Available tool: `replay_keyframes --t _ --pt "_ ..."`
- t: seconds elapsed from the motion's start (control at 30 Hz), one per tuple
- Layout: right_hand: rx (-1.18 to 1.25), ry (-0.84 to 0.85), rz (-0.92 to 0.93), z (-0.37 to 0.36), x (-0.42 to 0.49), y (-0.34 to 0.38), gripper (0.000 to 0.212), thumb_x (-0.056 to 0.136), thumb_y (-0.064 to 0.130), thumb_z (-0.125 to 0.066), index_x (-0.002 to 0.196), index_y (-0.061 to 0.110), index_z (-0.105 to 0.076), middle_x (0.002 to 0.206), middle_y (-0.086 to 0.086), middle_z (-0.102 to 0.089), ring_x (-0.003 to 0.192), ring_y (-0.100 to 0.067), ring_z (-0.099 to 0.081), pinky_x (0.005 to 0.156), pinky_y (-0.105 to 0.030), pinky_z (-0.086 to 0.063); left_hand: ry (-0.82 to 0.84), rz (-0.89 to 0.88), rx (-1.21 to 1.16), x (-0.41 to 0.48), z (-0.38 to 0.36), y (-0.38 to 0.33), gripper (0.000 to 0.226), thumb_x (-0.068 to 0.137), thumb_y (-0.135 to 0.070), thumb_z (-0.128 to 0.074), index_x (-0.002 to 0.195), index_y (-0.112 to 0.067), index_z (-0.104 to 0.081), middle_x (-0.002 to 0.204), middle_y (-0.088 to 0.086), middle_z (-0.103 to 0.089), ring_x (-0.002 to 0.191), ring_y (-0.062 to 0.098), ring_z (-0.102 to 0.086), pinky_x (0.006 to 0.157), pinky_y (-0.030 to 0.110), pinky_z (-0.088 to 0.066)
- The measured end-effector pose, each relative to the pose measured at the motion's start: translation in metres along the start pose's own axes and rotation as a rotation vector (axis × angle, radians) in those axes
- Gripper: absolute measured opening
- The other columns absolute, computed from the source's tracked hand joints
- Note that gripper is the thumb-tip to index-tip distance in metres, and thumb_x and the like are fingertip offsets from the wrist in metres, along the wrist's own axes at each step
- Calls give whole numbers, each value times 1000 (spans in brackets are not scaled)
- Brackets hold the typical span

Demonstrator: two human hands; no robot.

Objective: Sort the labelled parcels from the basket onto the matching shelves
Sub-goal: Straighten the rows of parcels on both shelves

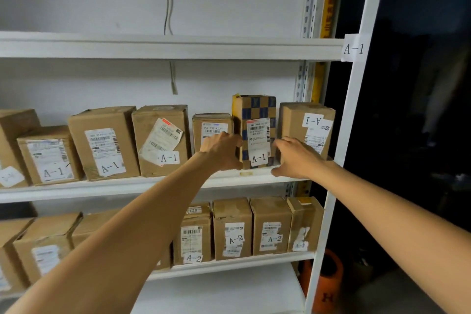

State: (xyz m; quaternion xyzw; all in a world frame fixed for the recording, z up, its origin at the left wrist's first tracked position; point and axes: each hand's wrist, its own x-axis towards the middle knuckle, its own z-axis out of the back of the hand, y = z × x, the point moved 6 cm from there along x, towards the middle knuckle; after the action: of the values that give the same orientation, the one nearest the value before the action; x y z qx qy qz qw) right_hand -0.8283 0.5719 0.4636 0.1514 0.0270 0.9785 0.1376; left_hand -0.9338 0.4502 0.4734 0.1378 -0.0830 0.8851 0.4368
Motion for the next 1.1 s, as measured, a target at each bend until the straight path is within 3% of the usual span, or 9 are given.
replay_keyframes --t 0.13,0.3,0.57,0.7,0.8,0.9,1.0,1.1 --pt "43 -11 -51 6 13 -12 71 75 33 -78 135 12 -45 134 -6 -48 127 -25 -43 96 -35 -42 -62 -13 16 21 14 3 59 79 -39 -75 130 -20 -52 116 0 -62 97 17 -60 66 22 -43" --pt "22 21 -72 11 39 -15 73 79 25 -76 140 9 -41 147 -8 -39 141 -25 -28 111 -37 -28 -152 -24 4 48 32 14 68 78 -36 -75 136 -22 -44 119 4 -54 90 16 -51 71 25 -44" --pt "40 -146 -92 39 83 -31 65 79 21 -75 134 6 -44 141 -9 -42 137 -27 -31 109 -37 -29 -281 -74 -39 110 46 19 75 74 -41 -77 138 -22 -41 133 6 -41 117 24 -46 86 34 -50" --pt "-23 -218 -113 47 103 -62 59 74 24 -78 123 6 -49 123 -9 -46 121 -27 -43 99 -38 -40 -280 -92 -23 141 46 4 79 76 -37 -77 142 -22 -36 139 7 -38 124 25 -41 96 37 -44" --pt "-191 -152 -137 45 114 -85 84 67 41 -80 135 8 -42 133 -9 -46 127 -29 -40 103 -43 -39 -216 -69 44 160 42 -1 84 75 -42 -76 145 -23 -33 148 8 -32 136 28 -29 108 44 -33" --pt "-275 -35 -101 32 117 -102 112 63 51 -82 150 11 -23 152 -9 -30 141 -29 -25 116 -47 -22 -115 -25 140 172 27 -3 92 72 -51 -76 148 -28 -30 154 7 -23 143 33 -13 112 53 -23" --pt "-245 -12 -67 21 119 -114 113 63 39 -85 151 12 -19 155 -8 -27 143 -28 -25 117 -45 -20 -74 -15 27 174 6 -9 93 66 -44 -83 143 -27 -34 138 4 -43 130 31 -35 104 48 -40" --pt "-232 -51 -10 21 121 -122 103 65 35 -85 148 13 -27 150 -7 -35 139 -28 -31 114 -44 -27 -184 -45 -116 173 5 -17 89 61 -34 -87 136 -22 -41 128 3 -50 125 30 -40 102 43 -43"
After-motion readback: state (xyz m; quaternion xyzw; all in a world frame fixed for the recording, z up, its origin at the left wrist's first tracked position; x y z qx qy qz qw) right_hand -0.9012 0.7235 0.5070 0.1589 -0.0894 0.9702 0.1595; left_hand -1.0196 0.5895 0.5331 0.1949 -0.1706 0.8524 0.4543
